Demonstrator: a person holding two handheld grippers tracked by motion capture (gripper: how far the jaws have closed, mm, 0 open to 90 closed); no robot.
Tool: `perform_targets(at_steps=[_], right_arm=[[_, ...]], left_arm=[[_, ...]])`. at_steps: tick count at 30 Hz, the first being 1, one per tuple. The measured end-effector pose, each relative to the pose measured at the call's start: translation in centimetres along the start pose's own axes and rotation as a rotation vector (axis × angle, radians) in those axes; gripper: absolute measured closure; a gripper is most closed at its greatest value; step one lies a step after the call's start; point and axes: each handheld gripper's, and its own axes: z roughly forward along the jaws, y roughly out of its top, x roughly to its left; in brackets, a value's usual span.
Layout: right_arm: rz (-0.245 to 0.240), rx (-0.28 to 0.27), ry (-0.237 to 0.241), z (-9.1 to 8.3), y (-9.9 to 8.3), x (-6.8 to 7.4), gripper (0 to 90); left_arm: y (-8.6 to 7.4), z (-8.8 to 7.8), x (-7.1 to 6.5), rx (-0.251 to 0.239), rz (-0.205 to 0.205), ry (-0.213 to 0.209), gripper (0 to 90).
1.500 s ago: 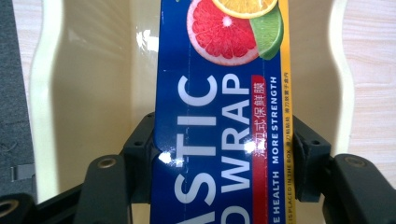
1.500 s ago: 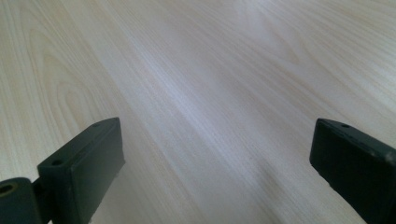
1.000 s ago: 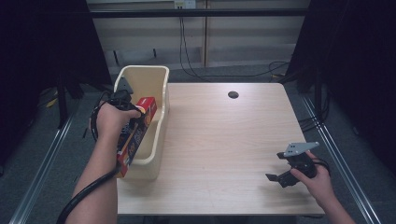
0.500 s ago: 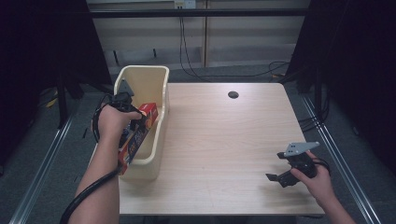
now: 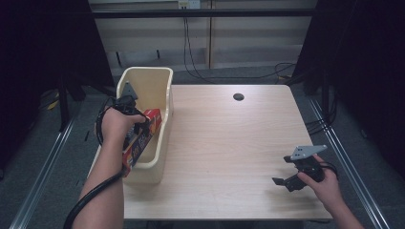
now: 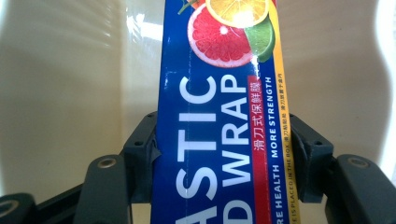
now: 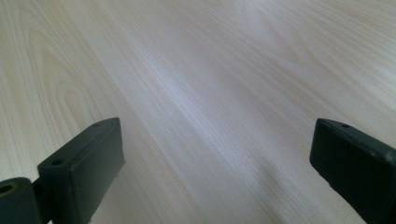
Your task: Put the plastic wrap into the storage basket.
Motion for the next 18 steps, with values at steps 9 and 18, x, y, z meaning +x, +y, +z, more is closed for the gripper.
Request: perform_targets(at_steps=[9,18], right_arm=[[-0.006,0.004,0.008,0.09,0.04,0.07,2.7],[-0.011,0.003,-0.002,0.12,0.05,0.16,2.8]], left_arm=[[0.08,0.16,-0.06,0.003,-0.009,0.004,39.2],[0.17,0.28,-0.15,0.012,-0.006,0.012,39.0]])
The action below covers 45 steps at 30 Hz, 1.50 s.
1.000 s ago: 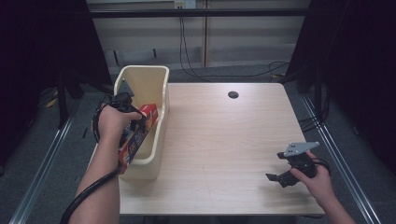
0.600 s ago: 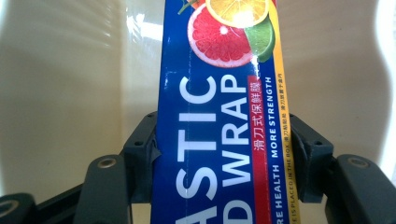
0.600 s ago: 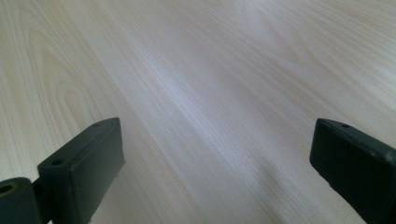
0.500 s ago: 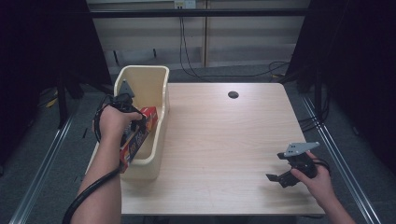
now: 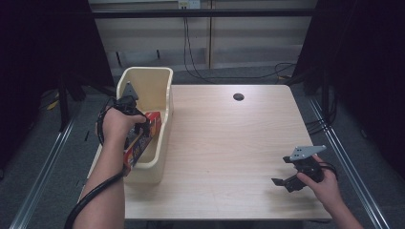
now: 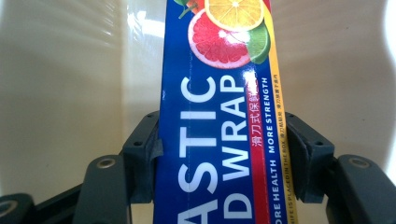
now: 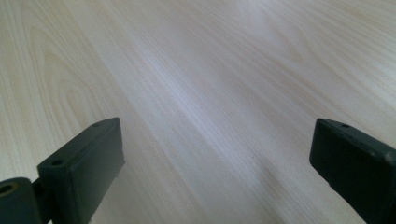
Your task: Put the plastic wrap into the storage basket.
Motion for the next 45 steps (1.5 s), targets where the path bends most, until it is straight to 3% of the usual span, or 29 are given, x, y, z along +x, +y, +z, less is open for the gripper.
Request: perform_targets(at_steps=[6,7,8,18,20,26,31,32,38,45], right_arm=[[0.011,-0.003,-0.001,-0.2,0.0,0.0,2.7],[0.008,-0.004,0.000,-0.2,0.0,0.0,2.8],[0.008,-0.006,-0.001,-0.1,0.0,0.0,2.7],[0.007,-0.004,-0.004,-0.2,0.0,0.1,2.7],[0.008,-0.001,0.000,-0.2,0.0,0.1,2.7],[0.005,-0.002,-0.002,-0.2,0.0,0.1,2.7],[0.010,-0.002,0.006,-0.3,0.0,0.1,2.7],[0.010,-0.002,0.006,-0.3,0.0,0.1,2.7],[0.008,-0.004,-0.002,-0.3,0.1,0.1,2.8],[0.006,-0.005,0.001,-0.3,0.1,0.2,2.7]], left_arm=[[0.1,-0.2,0.0,-0.020,-0.007,-0.020,37.7],[0.0,-0.7,0.0,-0.064,-0.009,-0.037,37.7],[0.0,-0.9,0.0,-0.075,-0.010,-0.042,37.6],[-0.2,-2.0,0.1,-0.108,-0.013,-0.070,33.5],[-0.2,-2.2,0.1,-0.117,0.005,-0.074,33.1],[-0.2,-2.7,-0.2,-0.131,-0.012,-0.093,31.0],[-0.1,-3.2,-0.4,-0.142,0.022,-0.097,29.2],[-0.1,-3.2,-0.6,-0.154,0.005,-0.102,28.1],[0.0,-4.1,-1.0,-0.168,0.041,-0.108,24.7],[0.0,-4.6,-1.5,-0.190,0.050,-0.133,19.0]])
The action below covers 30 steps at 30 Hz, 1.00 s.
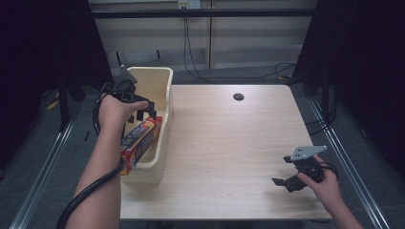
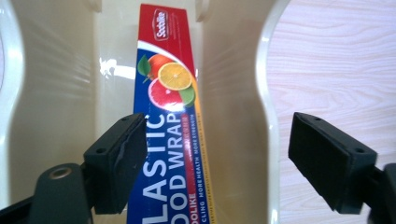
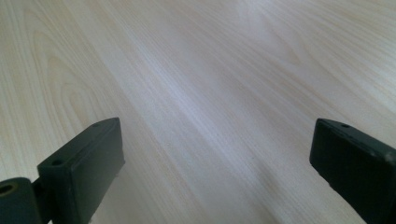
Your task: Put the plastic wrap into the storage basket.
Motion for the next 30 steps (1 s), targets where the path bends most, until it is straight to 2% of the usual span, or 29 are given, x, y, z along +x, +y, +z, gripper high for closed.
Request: perform_targets(at_steps=[1,5,17,19,30], right_arm=[[-0.002,0.000,-0.001,0.0,0.0,0.0,2.8],[-0.003,0.000,-0.002,0.0,0.0,0.0,2.8],[-0.003,0.006,-0.003,0.1,0.1,0.1,2.8],[-0.003,0.003,-0.006,0.0,0.0,0.1,2.7],[-0.005,0.005,-0.001,0.1,0.1,0.1,2.7]], left_arm=[[0.0,0.0,0.0,-0.002,0.012,-0.004,18.4],[0.0,-0.1,-0.3,0.002,0.011,-0.026,17.0],[0.0,0.1,-1.5,0.008,0.051,-0.053,16.1],[0.0,0.0,-2.1,0.009,0.074,-0.064,16.1],[0.1,0.3,-4.3,0.007,0.131,-0.095,15.9]])
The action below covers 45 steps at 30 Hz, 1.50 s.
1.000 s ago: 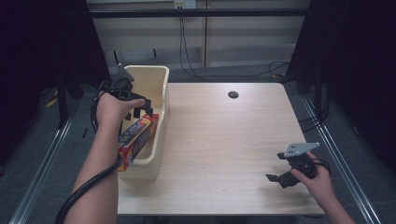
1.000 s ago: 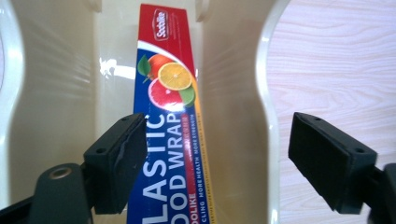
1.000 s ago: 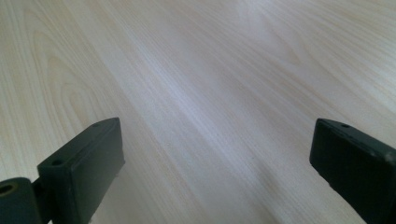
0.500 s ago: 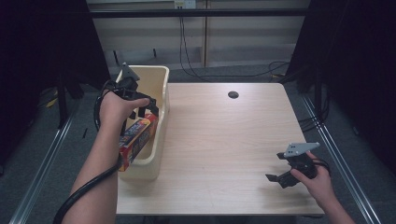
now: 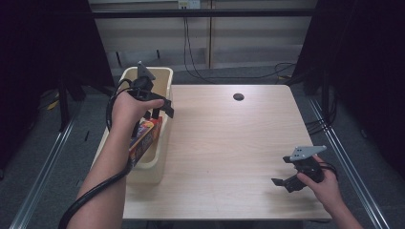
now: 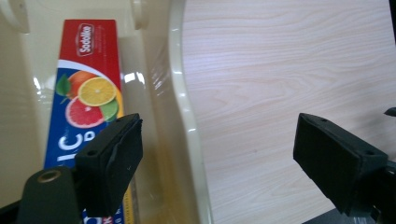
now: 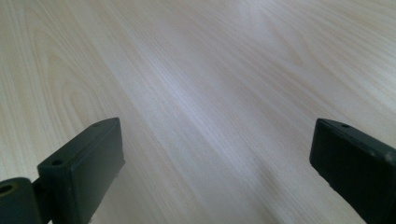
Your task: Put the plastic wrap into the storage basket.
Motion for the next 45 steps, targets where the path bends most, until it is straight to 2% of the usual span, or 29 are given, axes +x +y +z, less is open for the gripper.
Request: perform_targets(at_steps=[5,6,9,14,19,21,25,29,30,35,37,39,44,45], right_arm=[[-0.002,-0.002,0.007,0.1,0.0,0.0,2.8],[-0.003,-0.001,0.008,0.1,0.0,0.0,2.7],[-0.002,0.000,0.007,0.1,0.0,0.0,2.7],[-0.002,-0.004,0.000,0.1,0.0,0.0,2.7],[0.000,-0.001,0.014,0.2,0.0,0.0,2.7],[-0.003,-0.004,0.004,0.1,0.0,-0.1,2.7],[0.000,-0.005,0.003,0.1,0.1,0.0,2.7],[-0.007,-0.005,-0.001,0.2,0.1,0.1,2.7],[-0.003,-0.001,0.005,0.3,0.1,0.1,2.7],[-0.007,-0.004,0.001,0.2,0.2,0.2,2.7],[-0.005,-0.002,0.004,0.3,0.2,0.1,2.7],[-0.008,-0.001,0.002,0.3,0.2,0.1,2.7],[-0.010,0.001,0.010,0.3,0.2,0.2,2.7],[-0.012,0.001,0.010,0.3,0.2,0.2,2.7]], left_arm=[[0.1,0.3,-0.9,-0.004,0.025,-0.010,15.8],[0.2,0.5,-1.3,-0.002,0.048,-0.005,16.0],[0.3,1.0,-2.0,0.007,0.074,0.002,15.8],[0.4,1.6,-2.9,0.012,0.096,-0.019,15.3],[0.4,1.9,-3.5,0.008,0.125,-0.028,14.9],[0.4,2.1,-3.8,0.006,0.123,-0.048,14.7],[0.3,2.6,-4.3,-0.001,0.141,-0.052,14.3],[0.1,3.5,-5.1,0.009,0.174,-0.078,14.3],[0.0,3.8,-5.3,0.001,0.163,-0.084,14.2],[-0.1,4.8,-5.6,0.008,0.188,-0.107,14.2],[-0.2,5.4,-6.0,-0.001,0.172,-0.128,14.2],[-0.3,6.0,-6.2,0.006,0.190,-0.141,14.2],[-0.5,7.0,-6.7,0.015,0.205,-0.156,14.0],[-0.6,7.2,-6.8,0.007,0.194,-0.162,14.1]])
